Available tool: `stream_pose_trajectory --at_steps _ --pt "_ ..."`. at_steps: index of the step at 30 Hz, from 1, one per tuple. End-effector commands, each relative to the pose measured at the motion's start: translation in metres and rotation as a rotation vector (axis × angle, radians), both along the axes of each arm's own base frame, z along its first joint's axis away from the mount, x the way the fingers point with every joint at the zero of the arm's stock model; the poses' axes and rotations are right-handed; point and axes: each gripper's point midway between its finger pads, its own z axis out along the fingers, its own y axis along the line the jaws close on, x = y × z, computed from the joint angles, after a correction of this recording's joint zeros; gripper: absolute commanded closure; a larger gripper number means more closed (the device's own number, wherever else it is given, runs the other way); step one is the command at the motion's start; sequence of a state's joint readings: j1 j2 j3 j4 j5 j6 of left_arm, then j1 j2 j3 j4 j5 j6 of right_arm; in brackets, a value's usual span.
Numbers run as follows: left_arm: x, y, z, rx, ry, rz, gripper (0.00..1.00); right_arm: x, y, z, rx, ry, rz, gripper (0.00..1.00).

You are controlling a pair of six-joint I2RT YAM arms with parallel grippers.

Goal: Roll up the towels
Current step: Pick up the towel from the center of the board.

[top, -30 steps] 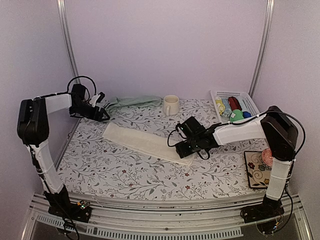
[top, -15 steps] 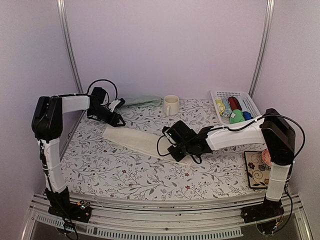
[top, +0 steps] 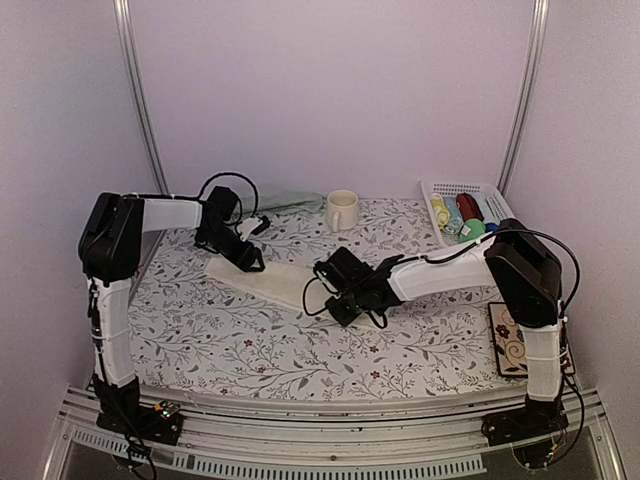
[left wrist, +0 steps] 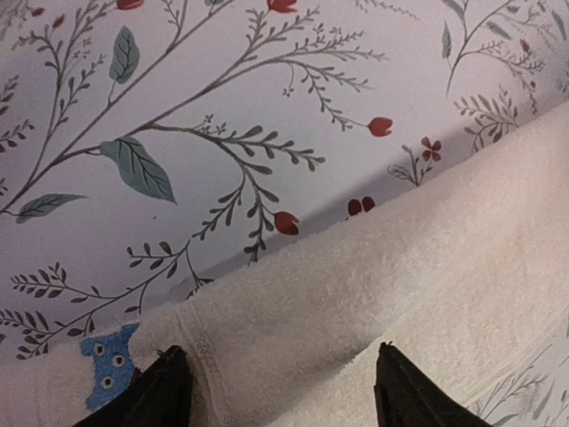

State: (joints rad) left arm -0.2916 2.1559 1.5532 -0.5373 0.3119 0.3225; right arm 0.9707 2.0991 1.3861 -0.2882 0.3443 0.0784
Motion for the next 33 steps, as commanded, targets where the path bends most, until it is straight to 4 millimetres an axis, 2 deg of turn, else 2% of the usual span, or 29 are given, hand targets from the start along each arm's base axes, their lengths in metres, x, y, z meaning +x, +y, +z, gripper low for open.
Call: stream_pose_trajectory --at_steps 1,3,10,13,16,18,20,23,24,25,28,31,33 --pt "0.002 0.016 -0.017 0.114 -0.026 0.014 0.18 -0.022 -0.009 -0.028 -0.033 0.103 0.013 0.57" --pt "0.002 0.02 -0.016 0.133 -0.035 0.016 0.04 -0.032 -0.011 -0.034 -0.031 0.143 0.028 0.57" --pt "-0.005 0.035 -0.023 0.222 -0.048 0.007 0.03 -0.08 -0.007 -0.048 -0.053 0.277 0.132 0.57" --pt "-0.006 0.036 -0.015 0.209 -0.066 0.007 0.03 -0.101 0.001 -0.046 -0.044 0.316 0.179 0.57" --pt "-0.002 0.033 0.003 0.17 -0.1 0.016 0.03 -0.095 -0.002 -0.031 -0.021 0.284 0.11 0.54" --pt "-0.001 0.031 0.016 0.146 -0.12 0.012 0.03 -0.086 -0.009 -0.011 0.024 0.253 0.041 0.47" --pt "-0.006 0.027 0.026 0.126 -0.125 -0.018 0.03 -0.077 -0.019 0.008 0.09 0.243 -0.032 0.4" --pt "-0.022 0.026 0.033 0.121 -0.105 -0.088 0.03 -0.073 -0.045 0.025 0.156 0.227 -0.154 0.33" --pt "-0.028 0.027 0.029 0.12 -0.089 -0.104 0.03 -0.076 -0.053 0.026 0.17 0.233 -0.183 0.3" --pt "-0.033 0.026 0.042 0.108 -0.111 -0.118 0.03 -0.078 -0.059 0.031 0.196 0.235 -0.226 0.28" --pt "-0.05 0.02 0.046 0.062 -0.106 -0.168 0.03 -0.087 -0.074 0.04 0.299 0.254 -0.348 0.26" --pt "-0.06 0.013 0.047 0.032 -0.105 -0.202 0.03 -0.098 -0.089 0.036 0.417 0.293 -0.48 0.24" --pt "-0.062 0.011 0.047 0.024 -0.113 -0.207 0.03 -0.105 -0.092 0.029 0.485 0.328 -0.546 0.24"
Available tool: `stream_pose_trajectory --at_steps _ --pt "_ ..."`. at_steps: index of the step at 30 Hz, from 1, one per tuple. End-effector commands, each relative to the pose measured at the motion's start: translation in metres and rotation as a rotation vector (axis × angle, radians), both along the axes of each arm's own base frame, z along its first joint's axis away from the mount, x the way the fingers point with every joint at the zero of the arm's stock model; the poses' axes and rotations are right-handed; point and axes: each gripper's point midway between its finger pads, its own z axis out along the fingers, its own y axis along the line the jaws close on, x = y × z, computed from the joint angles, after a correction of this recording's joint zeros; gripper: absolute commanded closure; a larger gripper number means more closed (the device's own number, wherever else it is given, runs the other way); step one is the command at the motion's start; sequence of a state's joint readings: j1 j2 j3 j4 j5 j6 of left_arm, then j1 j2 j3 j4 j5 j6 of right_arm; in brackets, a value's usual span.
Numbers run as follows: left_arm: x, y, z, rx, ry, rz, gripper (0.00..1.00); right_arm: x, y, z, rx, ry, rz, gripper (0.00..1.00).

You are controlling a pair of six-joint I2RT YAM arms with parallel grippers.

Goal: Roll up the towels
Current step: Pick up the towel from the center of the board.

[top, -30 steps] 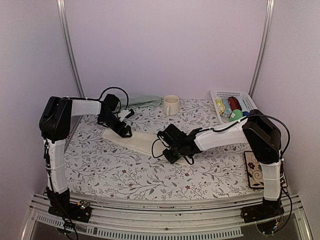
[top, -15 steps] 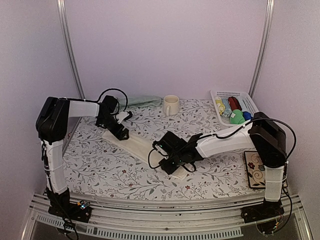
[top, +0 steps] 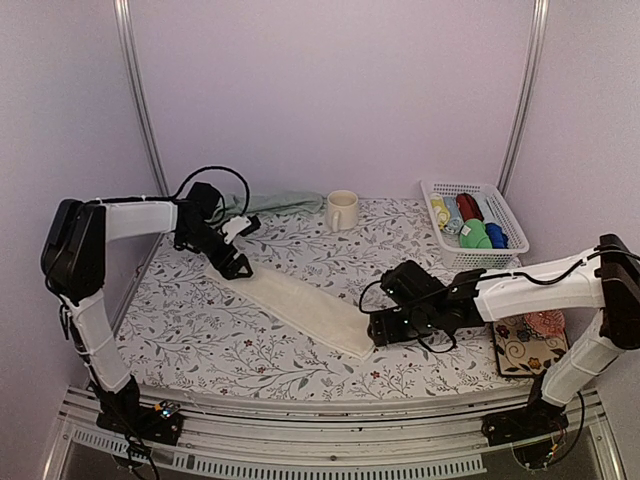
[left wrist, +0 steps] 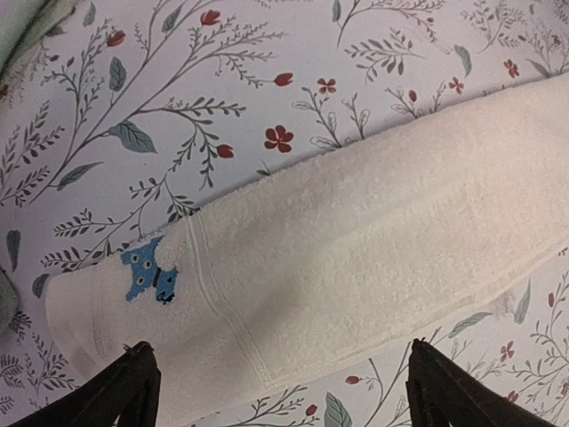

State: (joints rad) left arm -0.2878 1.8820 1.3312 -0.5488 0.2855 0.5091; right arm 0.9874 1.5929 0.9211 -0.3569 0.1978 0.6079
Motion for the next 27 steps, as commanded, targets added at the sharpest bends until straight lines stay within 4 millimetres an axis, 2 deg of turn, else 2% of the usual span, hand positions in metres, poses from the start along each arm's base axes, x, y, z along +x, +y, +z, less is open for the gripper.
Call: stream_pose_trajectory --at_steps 1,8,12,18,24,27 --pt "-0.015 -0.01 -0.001 -0.044 0.008 -0.065 0.03 -0.013 -0.009 -0.013 0.165 0.091 -0.242 0.24" --pt "-0.012 -0.014 -0.006 -0.03 -0.036 -0.052 0.06 -0.021 0.004 -0.041 0.214 0.183 -0.401 0.28" --pt "-0.01 -0.013 -0.01 0.006 -0.068 -0.042 0.08 -0.02 0.014 -0.05 0.268 0.217 -0.475 0.34" --pt "-0.017 -0.017 -0.016 0.031 -0.076 -0.068 0.09 -0.015 0.022 -0.059 0.257 0.234 -0.545 0.42" --pt "-0.022 -0.016 -0.016 0.037 -0.084 -0.08 0.08 -0.014 0.019 -0.066 0.232 0.244 -0.593 0.57" --pt "-0.023 -0.015 -0.014 0.041 -0.092 -0.082 0.09 -0.015 0.011 -0.065 0.235 0.23 -0.623 0.73"
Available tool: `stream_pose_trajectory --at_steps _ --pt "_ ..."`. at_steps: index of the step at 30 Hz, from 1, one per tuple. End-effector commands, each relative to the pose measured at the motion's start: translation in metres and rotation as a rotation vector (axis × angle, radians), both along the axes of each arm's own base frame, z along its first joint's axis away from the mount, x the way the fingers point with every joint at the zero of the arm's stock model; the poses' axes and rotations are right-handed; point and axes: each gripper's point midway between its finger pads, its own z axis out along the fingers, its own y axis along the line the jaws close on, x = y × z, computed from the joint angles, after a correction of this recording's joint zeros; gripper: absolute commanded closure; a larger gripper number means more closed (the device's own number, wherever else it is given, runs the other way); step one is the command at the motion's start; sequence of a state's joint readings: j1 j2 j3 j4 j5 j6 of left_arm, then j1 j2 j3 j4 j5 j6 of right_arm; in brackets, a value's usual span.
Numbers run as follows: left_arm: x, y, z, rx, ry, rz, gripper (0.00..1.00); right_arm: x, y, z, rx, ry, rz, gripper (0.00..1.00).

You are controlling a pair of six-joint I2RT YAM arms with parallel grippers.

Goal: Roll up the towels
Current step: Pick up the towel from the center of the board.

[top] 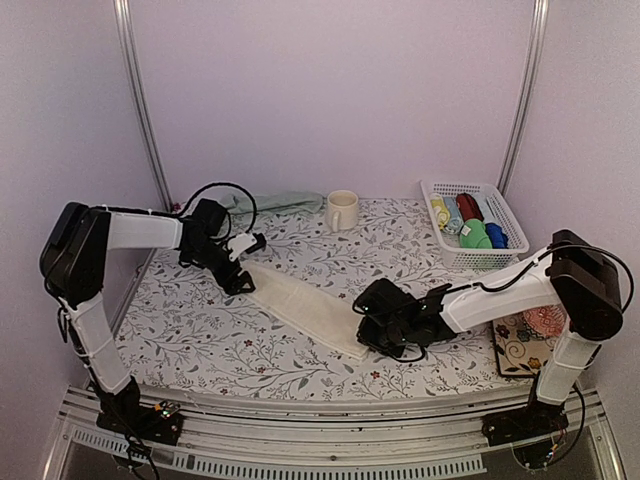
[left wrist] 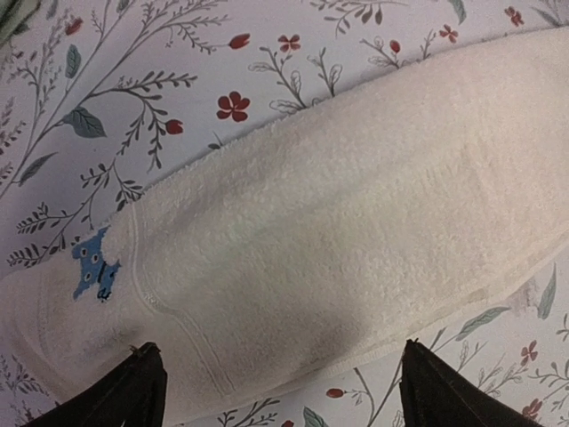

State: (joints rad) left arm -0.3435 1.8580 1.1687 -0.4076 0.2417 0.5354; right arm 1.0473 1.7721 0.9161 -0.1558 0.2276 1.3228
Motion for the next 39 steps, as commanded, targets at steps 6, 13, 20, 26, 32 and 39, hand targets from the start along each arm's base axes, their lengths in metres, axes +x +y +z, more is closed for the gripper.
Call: stream_pose_trajectory --at_steps 6,13,20,26,32,39 --pt "0.002 0.0 0.03 -0.004 -0.092 -0.018 0.06 0.002 -0.056 0.005 -0.157 -0.021 -0.1 0.98" --pt "0.019 0.015 0.062 -0.089 -0.084 0.024 0.03 0.038 -0.128 0.062 -0.29 -0.099 -0.084 0.98" --pt "0.033 0.016 0.058 -0.106 -0.056 0.075 0.03 0.071 -0.174 0.102 -0.426 -0.148 0.019 0.98" --pt "0.052 -0.009 0.062 -0.163 -0.038 0.075 0.03 0.102 -0.177 0.083 -0.637 -0.128 0.131 0.97" --pt "0.061 -0.033 0.029 -0.081 -0.016 0.029 0.06 0.143 -0.176 0.083 -0.778 -0.15 0.136 0.96" --pt "0.058 -0.04 0.002 -0.204 0.215 0.022 0.19 0.159 -0.198 0.107 -0.789 -0.202 0.076 0.96"
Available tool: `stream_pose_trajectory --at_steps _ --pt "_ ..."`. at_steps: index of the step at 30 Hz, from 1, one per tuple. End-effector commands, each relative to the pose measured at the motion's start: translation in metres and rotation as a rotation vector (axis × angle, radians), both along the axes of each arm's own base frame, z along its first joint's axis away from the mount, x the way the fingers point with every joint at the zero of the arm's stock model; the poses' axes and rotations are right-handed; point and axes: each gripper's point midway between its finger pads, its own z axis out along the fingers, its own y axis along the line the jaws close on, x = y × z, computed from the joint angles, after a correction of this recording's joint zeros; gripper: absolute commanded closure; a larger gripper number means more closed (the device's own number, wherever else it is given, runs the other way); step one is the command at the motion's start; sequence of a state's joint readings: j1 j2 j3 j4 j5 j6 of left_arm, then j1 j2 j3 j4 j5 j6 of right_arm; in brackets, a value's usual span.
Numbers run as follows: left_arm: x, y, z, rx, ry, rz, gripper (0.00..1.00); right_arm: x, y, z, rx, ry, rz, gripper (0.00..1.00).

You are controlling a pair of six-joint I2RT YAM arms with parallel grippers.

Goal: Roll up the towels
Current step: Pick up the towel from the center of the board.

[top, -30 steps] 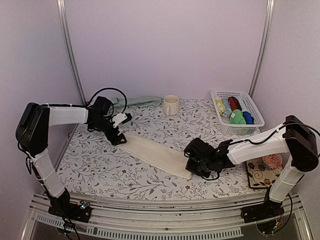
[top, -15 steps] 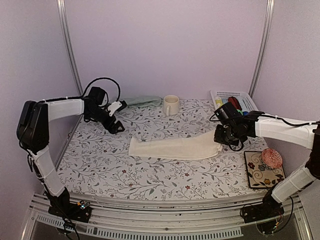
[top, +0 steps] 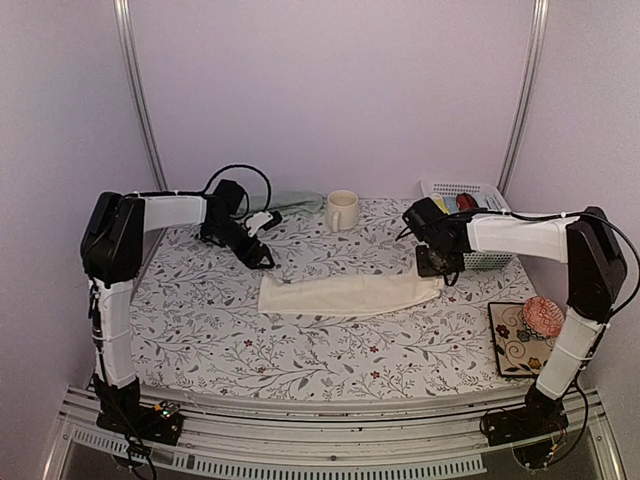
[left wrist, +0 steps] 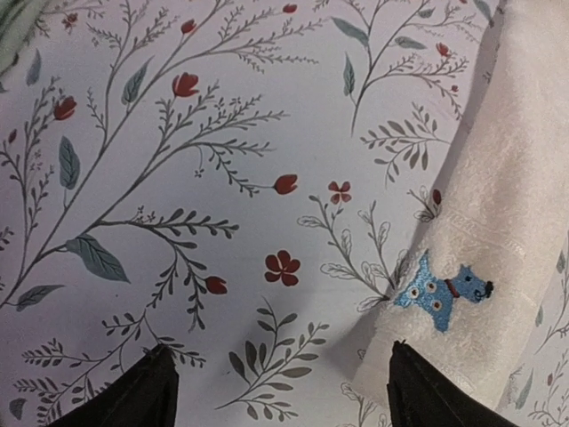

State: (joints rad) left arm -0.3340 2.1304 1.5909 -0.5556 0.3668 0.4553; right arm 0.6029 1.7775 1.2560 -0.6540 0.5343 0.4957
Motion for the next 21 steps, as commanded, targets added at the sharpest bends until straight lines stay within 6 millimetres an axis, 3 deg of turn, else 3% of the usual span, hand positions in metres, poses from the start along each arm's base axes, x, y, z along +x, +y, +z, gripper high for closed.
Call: stream_pose_trajectory --at_steps 1,11,16,21 --pt "-0.014 -0.002 -0.014 -0.09 0.172 -0.022 0.19 0.016 -0.025 0.035 -0.029 -0.093 -0.038 0.96" --pt "-0.048 -0.019 -0.028 -0.205 0.332 -0.146 0.22 0.016 -0.035 0.047 -0.024 -0.132 -0.063 0.96" --pt "-0.044 -0.027 -0.026 -0.254 0.349 -0.142 0.2 0.019 -0.033 0.042 -0.018 -0.128 -0.059 0.97" --pt "-0.053 -0.037 -0.024 -0.331 0.441 -0.163 0.21 0.019 -0.031 0.036 -0.012 -0.124 -0.053 0.97"
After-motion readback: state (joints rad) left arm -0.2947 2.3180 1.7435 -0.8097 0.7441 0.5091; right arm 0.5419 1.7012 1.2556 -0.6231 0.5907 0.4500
